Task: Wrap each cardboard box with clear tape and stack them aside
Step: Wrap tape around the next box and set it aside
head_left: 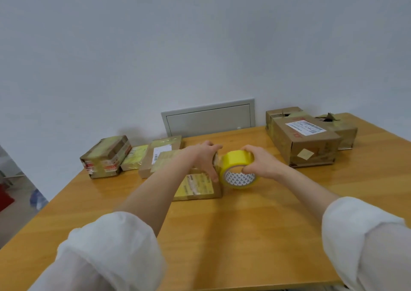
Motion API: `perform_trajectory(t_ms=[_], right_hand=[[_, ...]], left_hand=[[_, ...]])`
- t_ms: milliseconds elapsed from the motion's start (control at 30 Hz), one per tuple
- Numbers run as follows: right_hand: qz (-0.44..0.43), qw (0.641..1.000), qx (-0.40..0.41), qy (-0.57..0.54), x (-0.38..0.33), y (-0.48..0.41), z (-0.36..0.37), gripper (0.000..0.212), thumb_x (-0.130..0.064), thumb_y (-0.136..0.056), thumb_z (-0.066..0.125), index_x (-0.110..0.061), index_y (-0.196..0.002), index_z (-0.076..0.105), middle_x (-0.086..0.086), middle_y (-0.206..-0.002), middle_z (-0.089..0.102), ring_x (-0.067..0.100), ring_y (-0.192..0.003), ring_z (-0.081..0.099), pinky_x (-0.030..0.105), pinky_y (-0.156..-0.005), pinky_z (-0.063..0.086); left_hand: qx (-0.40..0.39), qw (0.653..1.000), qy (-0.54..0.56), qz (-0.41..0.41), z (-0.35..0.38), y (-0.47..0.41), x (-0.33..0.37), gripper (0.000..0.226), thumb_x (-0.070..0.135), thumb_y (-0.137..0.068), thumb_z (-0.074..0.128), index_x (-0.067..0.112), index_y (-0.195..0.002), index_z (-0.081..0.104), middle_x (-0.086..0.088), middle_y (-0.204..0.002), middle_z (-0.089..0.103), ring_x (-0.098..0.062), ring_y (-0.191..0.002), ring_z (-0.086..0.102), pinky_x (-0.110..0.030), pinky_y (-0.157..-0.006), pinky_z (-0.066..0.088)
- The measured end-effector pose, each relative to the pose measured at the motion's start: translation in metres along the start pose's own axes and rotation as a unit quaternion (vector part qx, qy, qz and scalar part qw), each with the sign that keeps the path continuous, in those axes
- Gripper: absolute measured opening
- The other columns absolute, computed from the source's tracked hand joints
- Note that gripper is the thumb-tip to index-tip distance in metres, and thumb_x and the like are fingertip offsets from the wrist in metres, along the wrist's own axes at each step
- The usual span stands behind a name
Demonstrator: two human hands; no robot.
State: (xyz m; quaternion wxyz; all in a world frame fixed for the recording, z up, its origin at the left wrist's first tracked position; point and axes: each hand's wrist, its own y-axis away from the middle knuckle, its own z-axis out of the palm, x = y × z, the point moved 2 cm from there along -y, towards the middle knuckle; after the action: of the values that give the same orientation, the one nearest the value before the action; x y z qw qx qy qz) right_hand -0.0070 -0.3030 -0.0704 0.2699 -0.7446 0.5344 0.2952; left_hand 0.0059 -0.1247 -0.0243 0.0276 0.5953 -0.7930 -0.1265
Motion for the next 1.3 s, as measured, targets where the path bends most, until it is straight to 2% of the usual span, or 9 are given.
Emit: perform_trajectory(t_ms=[167, 300, 400, 533, 667, 833, 1100, 1233, 1300], right_hand=[[-0.059, 0.987, 0.08, -0.128, -0.035, -0.007, -0.054, 0.06, -0.012, -0.072, 0.082, -0.016, -0.125, 0.055, 0.001, -0.112, 0.059, 0.017, -0.104, 0.056, 0.029, -0.086, 0.048], [-0.105, 0.946, 0.057, -0.301, -0.069, -0.006, -0.091, 0.038, -0.008, -0.08, 0.074, -0.025, -0.112, 0.06, -0.001, -0.098, 0.065, 0.012, -0.089, 0.063, 0.025, -0.081, 0.051], [-0.123, 0.925, 0.029, -0.357, -0.08, -0.01, -0.084, 0.041, -0.007, -0.08, 0.073, -0.032, -0.111, 0.063, 0.004, -0.092, 0.062, 0.015, -0.077, 0.059, 0.028, -0.074, 0.051], [-0.14, 0.942, 0.045, -0.301, -0.092, -0.015, -0.079, 0.046, -0.009, -0.078, 0.076, -0.033, -0.116, 0.065, -0.002, -0.088, 0.064, 0.014, -0.076, 0.057, 0.026, -0.07, 0.05], [-0.137, 0.979, 0.05, -0.144, -0.089, -0.013, -0.104, 0.048, -0.02, -0.076, 0.08, -0.033, -0.12, 0.066, -0.014, -0.11, 0.064, 0.003, -0.107, 0.054, 0.022, -0.089, 0.045], [-0.126, 0.987, 0.009, -0.094, -0.078, -0.008, -0.106, 0.024, -0.028, -0.084, 0.071, -0.029, -0.108, 0.071, -0.031, -0.075, 0.064, -0.018, -0.067, 0.054, 0.009, -0.066, 0.039], [-0.107, 0.992, -0.032, -0.054, -0.071, -0.009, -0.085, 0.018, -0.032, -0.085, 0.07, -0.032, -0.103, 0.072, -0.028, -0.074, 0.06, -0.015, -0.064, 0.052, 0.007, -0.058, 0.038], [-0.129, 0.99, -0.041, -0.048, -0.072, -0.012, -0.067, 0.022, -0.028, -0.088, 0.068, -0.023, -0.11, 0.071, -0.022, -0.087, 0.061, -0.023, -0.062, 0.051, 0.0, -0.053, 0.037], [-0.134, 0.988, -0.045, -0.063, -0.074, -0.011, -0.056, 0.021, -0.029, -0.087, 0.069, -0.026, -0.108, 0.071, -0.021, -0.092, 0.063, -0.022, -0.069, 0.053, 0.001, -0.056, 0.039]], left_hand=[[0.121, 0.971, 0.202, 0.047, -0.035, 0.016, -0.016, 0.098, 0.034, -0.064, 0.086, 0.024, -0.145, 0.032, -0.002, -0.138, 0.038, -0.02, -0.123, 0.045, -0.033, -0.105, 0.039], [0.138, 0.847, 0.507, 0.087, -0.042, 0.036, -0.026, 0.08, 0.018, -0.067, 0.086, 0.024, -0.135, 0.045, -0.005, -0.12, 0.063, -0.018, -0.103, 0.066, -0.037, -0.092, 0.053], [0.14, 0.818, 0.552, 0.08, -0.023, 0.04, -0.031, 0.087, 0.03, -0.059, 0.088, 0.025, -0.135, 0.045, -0.001, -0.118, 0.066, -0.017, -0.105, 0.066, -0.042, -0.093, 0.053], [0.141, 0.803, 0.574, 0.077, -0.012, 0.048, -0.038, 0.078, 0.026, -0.067, 0.085, 0.024, -0.134, 0.045, -0.002, -0.121, 0.064, -0.017, -0.108, 0.064, -0.041, -0.094, 0.052], [0.145, 0.785, 0.599, 0.063, 0.0, 0.061, -0.064, 0.066, 0.018, -0.073, 0.077, 0.023, -0.131, 0.046, -0.005, -0.124, 0.057, -0.022, -0.103, 0.065, -0.039, -0.086, 0.056], [0.131, 0.774, 0.614, 0.079, 0.007, 0.066, -0.077, 0.072, 0.021, -0.069, 0.075, 0.028, -0.134, 0.044, -0.001, -0.13, 0.05, -0.02, -0.107, 0.063, -0.034, -0.083, 0.056], [0.131, 0.789, 0.596, 0.075, 0.01, 0.073, -0.084, 0.058, 0.03, -0.072, 0.073, 0.036, -0.125, 0.052, -0.001, -0.128, 0.052, -0.019, -0.108, 0.061, -0.031, -0.082, 0.056], [0.171, 0.88, 0.44, 0.044, 0.003, 0.082, -0.086, 0.054, 0.049, -0.08, 0.069, 0.042, -0.13, 0.053, 0.005, -0.144, 0.04, -0.017, -0.127, 0.045, -0.041, -0.104, 0.043], [0.206, 0.95, 0.233, 0.009, -0.008, 0.085, -0.073, 0.048, 0.043, -0.089, 0.059, 0.027, -0.134, 0.051, 0.003, -0.148, 0.035, -0.018, -0.129, 0.04, -0.039, -0.107, 0.037]])
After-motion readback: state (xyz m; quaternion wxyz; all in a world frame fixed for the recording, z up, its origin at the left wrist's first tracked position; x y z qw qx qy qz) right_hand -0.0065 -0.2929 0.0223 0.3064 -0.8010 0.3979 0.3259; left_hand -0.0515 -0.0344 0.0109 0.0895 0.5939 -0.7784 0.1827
